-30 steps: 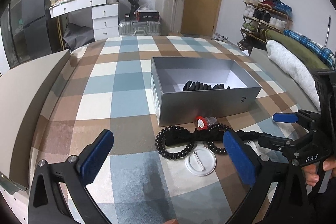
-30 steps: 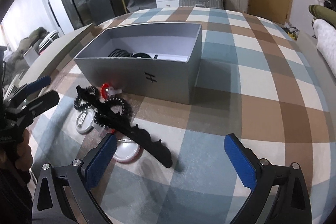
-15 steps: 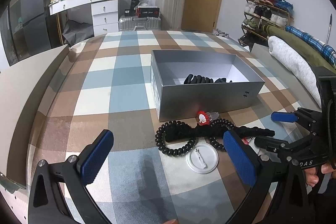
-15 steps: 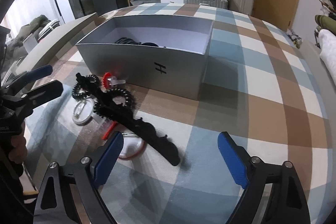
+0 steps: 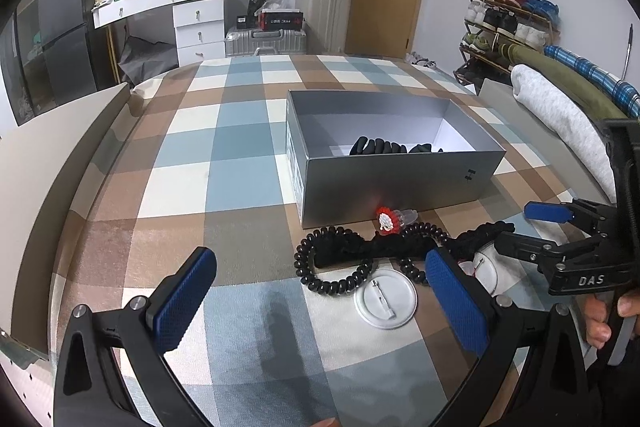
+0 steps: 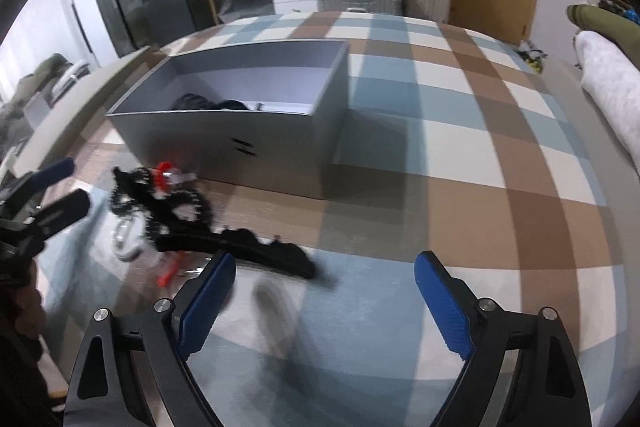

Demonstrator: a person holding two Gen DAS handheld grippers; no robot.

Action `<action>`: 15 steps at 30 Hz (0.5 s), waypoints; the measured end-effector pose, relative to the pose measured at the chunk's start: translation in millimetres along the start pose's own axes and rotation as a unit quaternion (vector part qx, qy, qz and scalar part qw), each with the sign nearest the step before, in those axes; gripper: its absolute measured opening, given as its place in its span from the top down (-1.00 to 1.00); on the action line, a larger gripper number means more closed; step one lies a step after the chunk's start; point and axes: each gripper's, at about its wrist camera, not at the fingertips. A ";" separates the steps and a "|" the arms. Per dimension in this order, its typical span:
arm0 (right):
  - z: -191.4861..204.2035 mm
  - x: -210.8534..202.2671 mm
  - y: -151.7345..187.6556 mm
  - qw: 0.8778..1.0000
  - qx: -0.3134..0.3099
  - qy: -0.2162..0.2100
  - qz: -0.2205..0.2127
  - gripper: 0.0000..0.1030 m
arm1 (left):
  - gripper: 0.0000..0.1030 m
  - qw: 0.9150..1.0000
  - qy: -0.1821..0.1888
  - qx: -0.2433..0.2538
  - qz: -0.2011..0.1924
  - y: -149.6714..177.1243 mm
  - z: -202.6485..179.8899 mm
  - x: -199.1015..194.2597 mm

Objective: Organize jewelry
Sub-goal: 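Lower the right gripper onto the black strap and close on it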

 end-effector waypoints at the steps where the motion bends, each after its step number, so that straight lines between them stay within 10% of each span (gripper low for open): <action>1: 2.0 -0.1 -0.2 1.000 0.005 -0.006 -0.001 -0.77 | -0.98 1.000 0.000 0.000 0.000 -0.2 -0.3 0.3; 15: 37.6 -5.1 -0.6 0.998 -0.012 -0.061 -0.008 -0.63 | -0.98 1.000 0.001 -0.001 -0.001 -0.9 0.7 -0.4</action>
Point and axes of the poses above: each gripper's, at about its wrist camera, not at the fingertips, and x roughly the way its jaws point, z to its left, y to its underside, and after that the axes turned 15 degrees about -z, right-handed
